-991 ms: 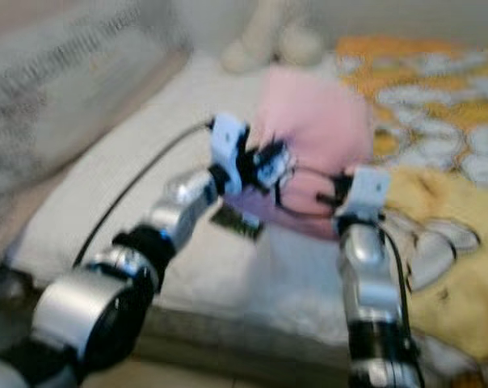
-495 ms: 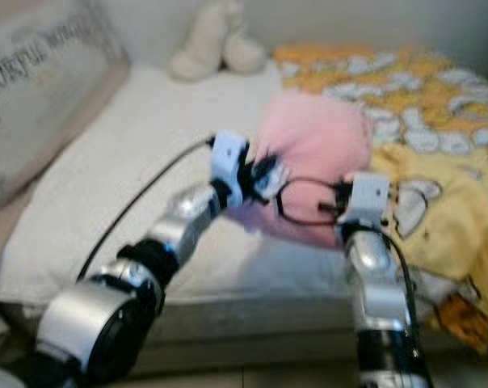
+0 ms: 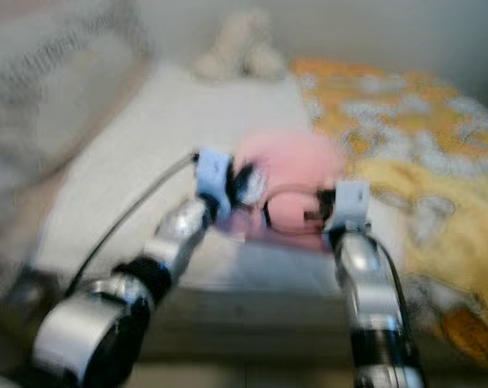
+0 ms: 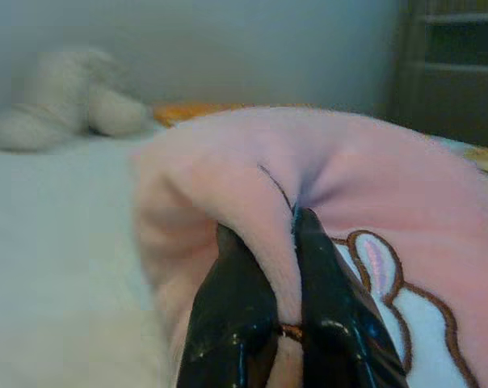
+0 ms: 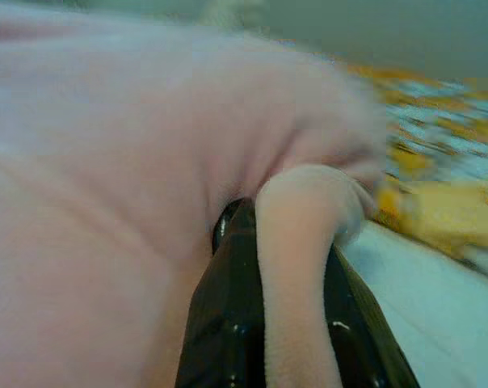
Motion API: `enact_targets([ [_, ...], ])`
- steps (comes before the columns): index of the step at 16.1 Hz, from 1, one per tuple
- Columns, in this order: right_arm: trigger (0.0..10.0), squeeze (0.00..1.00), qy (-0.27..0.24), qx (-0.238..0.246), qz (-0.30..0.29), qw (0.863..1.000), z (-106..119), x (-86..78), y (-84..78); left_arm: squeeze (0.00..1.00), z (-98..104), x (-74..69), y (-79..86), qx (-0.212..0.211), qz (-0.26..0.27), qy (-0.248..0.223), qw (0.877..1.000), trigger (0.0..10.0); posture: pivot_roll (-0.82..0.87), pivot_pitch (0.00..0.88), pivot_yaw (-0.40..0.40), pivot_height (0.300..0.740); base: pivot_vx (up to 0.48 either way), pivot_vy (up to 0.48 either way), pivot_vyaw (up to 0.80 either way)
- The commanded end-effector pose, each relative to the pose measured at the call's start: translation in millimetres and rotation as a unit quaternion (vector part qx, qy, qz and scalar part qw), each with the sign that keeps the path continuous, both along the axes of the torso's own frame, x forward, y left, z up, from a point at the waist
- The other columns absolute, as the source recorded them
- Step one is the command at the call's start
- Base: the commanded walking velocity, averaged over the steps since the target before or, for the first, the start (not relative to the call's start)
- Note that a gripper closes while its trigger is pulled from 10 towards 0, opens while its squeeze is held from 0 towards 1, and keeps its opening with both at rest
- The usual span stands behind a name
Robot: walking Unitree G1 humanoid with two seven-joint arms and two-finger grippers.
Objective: Clean up the room
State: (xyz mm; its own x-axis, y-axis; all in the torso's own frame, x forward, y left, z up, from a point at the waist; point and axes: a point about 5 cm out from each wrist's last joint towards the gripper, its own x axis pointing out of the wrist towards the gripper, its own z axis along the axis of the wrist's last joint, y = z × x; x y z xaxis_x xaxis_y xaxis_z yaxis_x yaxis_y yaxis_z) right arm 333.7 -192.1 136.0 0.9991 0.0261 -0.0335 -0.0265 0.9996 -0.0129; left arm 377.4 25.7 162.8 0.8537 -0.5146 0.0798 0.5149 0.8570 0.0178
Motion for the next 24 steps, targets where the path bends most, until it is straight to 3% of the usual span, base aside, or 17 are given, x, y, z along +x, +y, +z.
enact_targets([
  [1, 10.0, 0.00, -0.009, 0.000, 0.001, 1.000, 1, 0.5, 2.8, 0.00, 19, 5.9, 3.9, -0.015, 0.017, -0.034, 0.999, 10.0, -0.02, 0.000, 0.017, 0.727, 0.442, 0.000, 0.00],
  [6, 10.0, 0.00, -0.012, 0.008, 0.003, 1.000, 0, 3.9, 8.9, 0.00, 17, 8.1, 8.7, -0.027, 0.031, -0.019, 0.999, 10.0, -0.01, 0.000, 0.031, 0.727, 0.438, 0.000, 0.00],
  [9, 10.0, 0.00, -0.013, 0.007, 0.004, 1.000, 0, 5.6, 9.3, 0.00, 20, 10.1, 12.2, -0.038, 0.032, -0.015, 0.999, 10.0, 0.00, 0.000, 0.031, 0.727, 0.180, 0.425, 0.00],
  [13, 10.0, 0.00, -0.009, 0.008, 0.005, 1.000, -3, 5.8, 11.2, 0.00, 24, 14.6, 18.7, -0.010, 0.034, -0.016, 0.999, 10.0, 0.00, 0.000, 0.034, 0.727, 0.000, 0.480, 0.00],
  [21, 10.0, 0.00, -0.012, 0.004, -0.007, 1.000, -4, 4.3, 4.6, 0.00, 29, 14.6, 6.0, -0.003, 0.039, -0.016, 0.999, 10.0, -0.02, 0.000, 0.048, 0.740, 0.000, 0.480, 0.00],
  [22, 10.0, 0.00, -0.010, 0.001, -0.011, 1.000, -5, 3.6, 1.5, 0.00, 27, 13.4, 3.5, -0.018, 0.042, -0.011, 0.999, 10.0, -0.02, 0.000, 0.050, 0.740, 0.000, 0.000, 0.00],
  [24, 10.0, 0.00, -0.008, -0.003, -0.017, 1.000, -6, 3.2, -1.4, 0.00, 26, 12.5, 1.9, -0.009, 0.038, -0.012, 0.999, 10.0, -0.02, 0.000, 0.051, 0.740, 0.180, 0.000, 0.00],
])
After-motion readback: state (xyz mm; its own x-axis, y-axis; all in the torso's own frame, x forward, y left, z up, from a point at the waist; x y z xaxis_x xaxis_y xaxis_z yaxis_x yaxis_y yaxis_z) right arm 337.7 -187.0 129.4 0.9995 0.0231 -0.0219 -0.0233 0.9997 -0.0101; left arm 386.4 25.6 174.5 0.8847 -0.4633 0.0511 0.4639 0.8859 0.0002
